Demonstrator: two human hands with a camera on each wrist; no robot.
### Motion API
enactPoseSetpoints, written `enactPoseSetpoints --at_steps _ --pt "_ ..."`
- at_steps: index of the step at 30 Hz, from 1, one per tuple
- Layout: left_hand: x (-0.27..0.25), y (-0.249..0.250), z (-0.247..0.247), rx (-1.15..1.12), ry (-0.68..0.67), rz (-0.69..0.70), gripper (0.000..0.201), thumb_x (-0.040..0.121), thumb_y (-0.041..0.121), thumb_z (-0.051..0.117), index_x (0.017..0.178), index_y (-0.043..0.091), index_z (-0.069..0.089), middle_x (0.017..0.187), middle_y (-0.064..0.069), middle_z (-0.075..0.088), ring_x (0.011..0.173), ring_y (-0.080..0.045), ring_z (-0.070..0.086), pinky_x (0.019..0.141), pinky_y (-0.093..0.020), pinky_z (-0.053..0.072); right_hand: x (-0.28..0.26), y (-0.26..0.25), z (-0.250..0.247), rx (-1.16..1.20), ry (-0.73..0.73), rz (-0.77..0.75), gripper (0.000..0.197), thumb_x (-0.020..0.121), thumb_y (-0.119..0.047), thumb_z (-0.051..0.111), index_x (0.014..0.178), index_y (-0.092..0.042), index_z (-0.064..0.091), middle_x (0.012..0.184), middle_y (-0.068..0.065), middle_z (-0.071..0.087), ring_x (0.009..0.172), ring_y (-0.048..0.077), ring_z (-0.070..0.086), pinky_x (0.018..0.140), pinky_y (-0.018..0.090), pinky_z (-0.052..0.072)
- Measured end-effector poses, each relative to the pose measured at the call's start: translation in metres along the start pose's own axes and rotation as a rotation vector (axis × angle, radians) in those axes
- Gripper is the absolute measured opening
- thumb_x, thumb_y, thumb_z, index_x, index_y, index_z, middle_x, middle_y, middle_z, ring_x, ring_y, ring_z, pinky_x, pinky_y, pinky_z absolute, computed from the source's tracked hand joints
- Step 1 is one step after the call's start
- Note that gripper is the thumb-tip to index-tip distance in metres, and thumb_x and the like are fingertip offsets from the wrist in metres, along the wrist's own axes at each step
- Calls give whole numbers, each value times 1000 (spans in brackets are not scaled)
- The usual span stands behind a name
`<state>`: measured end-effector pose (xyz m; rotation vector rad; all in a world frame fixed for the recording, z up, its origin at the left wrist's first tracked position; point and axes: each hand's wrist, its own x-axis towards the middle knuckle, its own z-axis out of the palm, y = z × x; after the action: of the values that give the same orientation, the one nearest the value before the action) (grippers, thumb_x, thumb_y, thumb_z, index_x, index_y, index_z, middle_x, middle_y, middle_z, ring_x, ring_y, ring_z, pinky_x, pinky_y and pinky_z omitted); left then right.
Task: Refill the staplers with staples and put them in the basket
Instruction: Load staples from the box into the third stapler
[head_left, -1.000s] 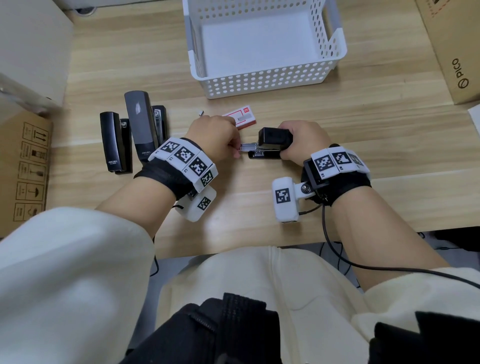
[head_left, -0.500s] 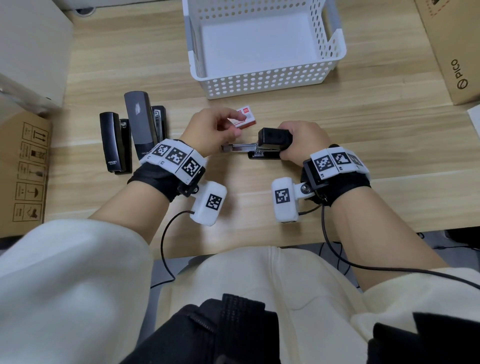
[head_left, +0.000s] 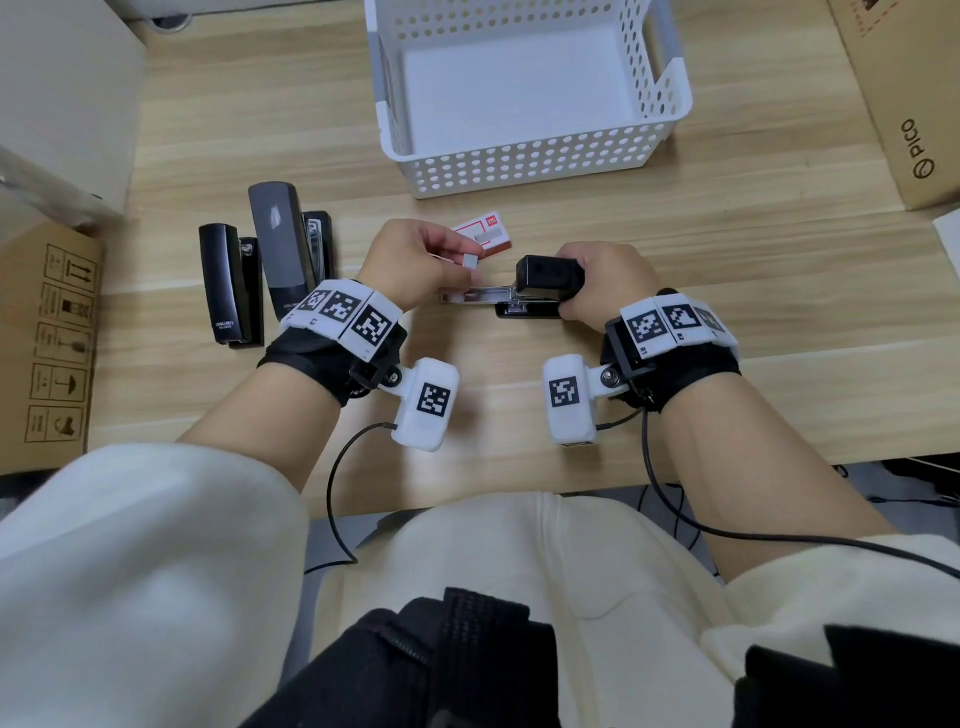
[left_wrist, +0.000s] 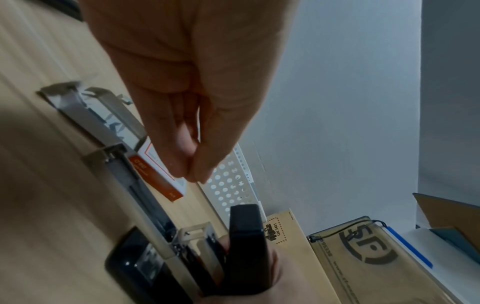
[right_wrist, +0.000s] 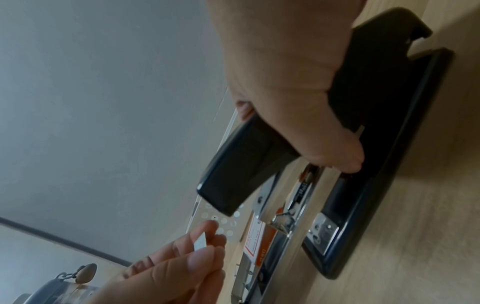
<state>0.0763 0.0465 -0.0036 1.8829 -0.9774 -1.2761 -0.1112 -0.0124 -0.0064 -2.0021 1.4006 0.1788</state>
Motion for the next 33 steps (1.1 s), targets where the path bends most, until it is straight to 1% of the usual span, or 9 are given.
enactPoseSetpoints --at_steps 3,6,8,11,15,20,25,28,33 --pt "0 0 1 9 9 3 29 70 -6 71 98 2 67 60 -1 53 44 -3 52 55 -9 47 0 0 0 -3 1 0 37 73 -6 63 105 -24 62 102 5 67 97 29 60 78 34 48" --pt "4 -3 3 68 53 21 25 70 -6 70 93 5 69 62 3 53 41 4 48 56 -8 45 0 0 1 -8 1 4 37 73 -6 63 106 -24 62 102 5 67 97 28 60 78 32 47" --pt "6 -5 3 71 72 22 21 69 -3 71 84 12 70 63 4 53 46 2 48 63 -13 46 1 0 1 -9 -1 6 37 73 -6 63 105 -24 62 102 4 67 96 28 60 77 31 47" --pt "8 -7 3 27 76 25 23 70 2 68 69 24 65 66 -1 56 54 -11 51 69 -29 51 1 0 1 -9 1 6 35 73 -6 63 103 -24 62 100 4 67 96 28 60 76 31 46" --pt "8 -8 4 -33 56 32 23 79 -2 62 71 19 63 56 3 59 41 -2 51 52 -17 51 1 0 1 -12 -4 2 35 72 -6 63 102 -24 63 100 5 67 95 28 60 75 31 46" --pt "6 -5 5 -120 -17 39 23 91 -2 47 79 15 58 70 -5 59 45 0 56 54 -16 51 2 0 2 -17 1 2 35 73 -6 63 103 -25 62 99 5 67 95 28 60 73 30 45" --pt "1 -2 5 -173 -60 36 19 97 8 41 83 11 54 69 -8 56 43 -1 56 51 -16 50 1 0 1 -13 2 -2 36 73 -6 62 104 -24 62 100 4 67 95 27 60 72 29 44" --pt "0 -3 4 -180 -53 26 22 99 11 35 91 6 55 65 -6 54 39 -1 51 46 -15 47 0 0 1 -16 5 -2 36 73 -6 62 104 -25 62 100 4 67 95 27 60 72 29 43" --pt "1 -7 1 -278 -53 -4 26 99 14 38 83 11 59 46 9 56 38 -1 45 43 -13 42 -1 0 1 -9 0 -12 36 73 -5 62 104 -23 62 100 5 67 95 28 60 73 31 45"
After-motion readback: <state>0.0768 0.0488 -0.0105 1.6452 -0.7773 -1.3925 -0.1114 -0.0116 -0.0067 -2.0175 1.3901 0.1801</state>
